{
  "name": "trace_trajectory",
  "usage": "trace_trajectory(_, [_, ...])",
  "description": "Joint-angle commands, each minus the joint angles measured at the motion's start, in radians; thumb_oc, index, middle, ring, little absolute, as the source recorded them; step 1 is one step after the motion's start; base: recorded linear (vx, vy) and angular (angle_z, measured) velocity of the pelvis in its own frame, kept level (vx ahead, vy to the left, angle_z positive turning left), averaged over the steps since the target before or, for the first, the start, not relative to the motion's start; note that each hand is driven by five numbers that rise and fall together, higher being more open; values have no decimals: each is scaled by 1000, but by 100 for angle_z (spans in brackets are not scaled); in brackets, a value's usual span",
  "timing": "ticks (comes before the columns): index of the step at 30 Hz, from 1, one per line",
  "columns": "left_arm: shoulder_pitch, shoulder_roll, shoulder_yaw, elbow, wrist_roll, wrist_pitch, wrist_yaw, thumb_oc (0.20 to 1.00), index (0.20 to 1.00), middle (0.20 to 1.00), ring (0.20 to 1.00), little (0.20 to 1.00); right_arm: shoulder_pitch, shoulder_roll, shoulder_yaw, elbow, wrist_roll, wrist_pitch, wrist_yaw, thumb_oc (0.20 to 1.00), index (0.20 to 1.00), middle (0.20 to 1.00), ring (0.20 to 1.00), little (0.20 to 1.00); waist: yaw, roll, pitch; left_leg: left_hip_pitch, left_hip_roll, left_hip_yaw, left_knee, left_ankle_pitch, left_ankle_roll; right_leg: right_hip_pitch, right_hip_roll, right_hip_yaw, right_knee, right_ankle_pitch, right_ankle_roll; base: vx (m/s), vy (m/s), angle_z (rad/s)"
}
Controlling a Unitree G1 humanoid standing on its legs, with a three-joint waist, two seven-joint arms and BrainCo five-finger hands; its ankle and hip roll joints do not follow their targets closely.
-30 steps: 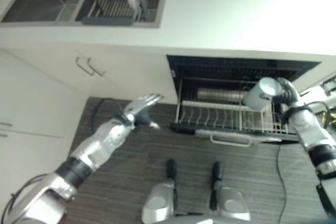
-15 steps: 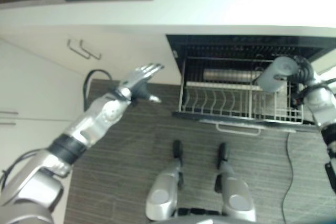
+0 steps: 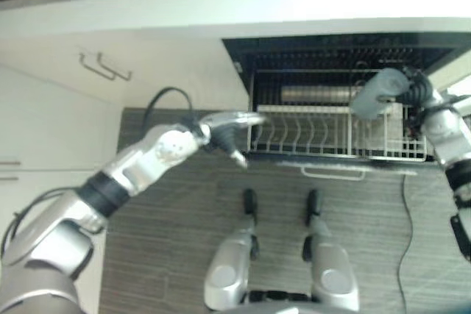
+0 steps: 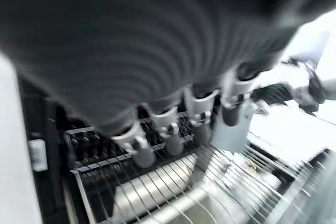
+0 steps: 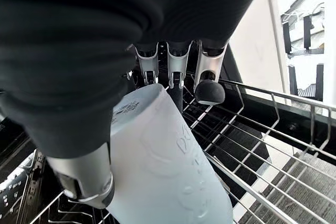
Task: Place the dishes in the dishwasher.
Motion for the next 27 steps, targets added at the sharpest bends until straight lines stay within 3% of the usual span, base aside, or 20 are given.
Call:
trace_trajectory(1, [-32,-11,5,-5,9,-10,-32,1000,1000,1000,1000,1000,-110,-38,35,26,-37,-37,7,200,200,200,200,200,0,2,-20,-10,-21,66,32,-76,2,-74,-14,40,128,-105,30,-11,58,-14])
trace_trajectory(9, [-36,-50,-50,23,147,22,-6,1000,1000,1000,1000,1000,-169,-18,62,31,-56,-19,23,200,200,200,200,200,-7,16,-20,-31,-29,70,23,-76,4,-117,-17,56,129,-95,35,-1,21,-10])
trace_trajectory(14, [-19,-117,-115,82,274,82,108,1000,1000,1000,1000,1000,-234,16,108,54,-63,-15,16,200,200,200,200,200,-2,8,-20,-71,-29,64,20,-72,6,-167,-13,70,130,-81,39,-35,-8,-10])
trace_trajectory(20, [4,-148,-187,134,352,136,175,1000,1000,1000,1000,1000,-267,40,139,54,-69,-3,11,200,200,200,200,200,1,-13,-20,-110,-17,63,25,-70,4,-207,-5,77,133,-75,40,-32,-21,-12])
trace_trajectory(23, [35,-159,-223,144,380,154,224,1000,1000,1000,1000,1000,-274,50,149,65,-62,2,-40,200,200,200,200,200,4,-20,-20,-122,-10,63,26,-69,3,-216,0,78,134,-77,40,-17,-23,-5])
trace_trajectory(27, [100,-193,-264,164,425,195,319,1000,1000,1000,1000,1000,-278,55,119,74,-81,15,-180,200,200,200,200,200,1,-18,-20,-123,1,76,25,-71,1,-215,3,77,131,-85,41,-3,-1,-1])
